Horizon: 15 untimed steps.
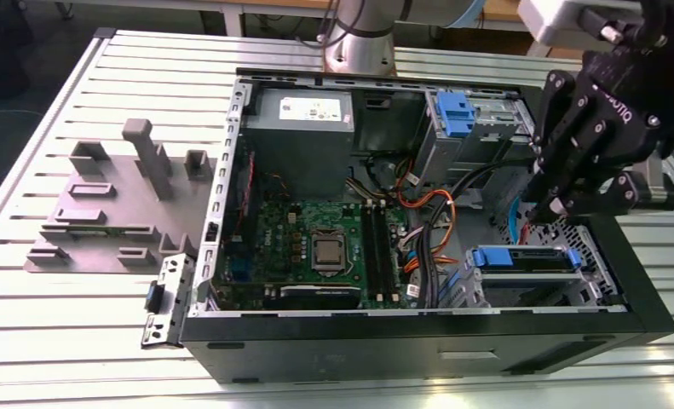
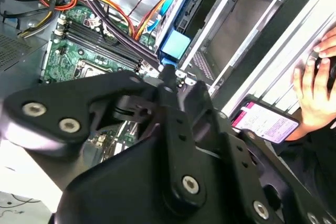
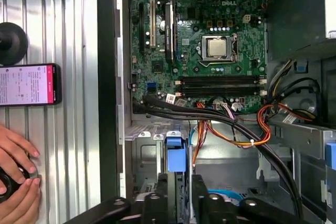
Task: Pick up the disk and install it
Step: 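Insert the disk into the insertion slot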
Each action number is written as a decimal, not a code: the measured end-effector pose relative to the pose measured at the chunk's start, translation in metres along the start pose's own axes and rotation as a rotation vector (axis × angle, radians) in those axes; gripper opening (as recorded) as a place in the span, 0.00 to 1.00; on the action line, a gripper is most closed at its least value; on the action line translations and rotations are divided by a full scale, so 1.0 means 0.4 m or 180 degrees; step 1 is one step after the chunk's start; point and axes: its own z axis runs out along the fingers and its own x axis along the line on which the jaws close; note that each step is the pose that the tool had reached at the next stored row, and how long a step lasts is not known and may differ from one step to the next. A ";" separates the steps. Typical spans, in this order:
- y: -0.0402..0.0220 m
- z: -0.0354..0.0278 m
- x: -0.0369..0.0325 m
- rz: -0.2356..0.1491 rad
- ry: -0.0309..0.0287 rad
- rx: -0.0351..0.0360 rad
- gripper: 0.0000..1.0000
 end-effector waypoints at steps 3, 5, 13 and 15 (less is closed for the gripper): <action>-0.003 0.014 0.000 0.0000 0.0000 0.0000 0.25; -0.005 0.023 0.000 0.0000 0.0000 0.0000 0.13; -0.012 0.059 0.000 0.0000 0.0000 0.0000 0.11; -0.012 0.068 0.000 0.0000 0.0000 0.0000 0.11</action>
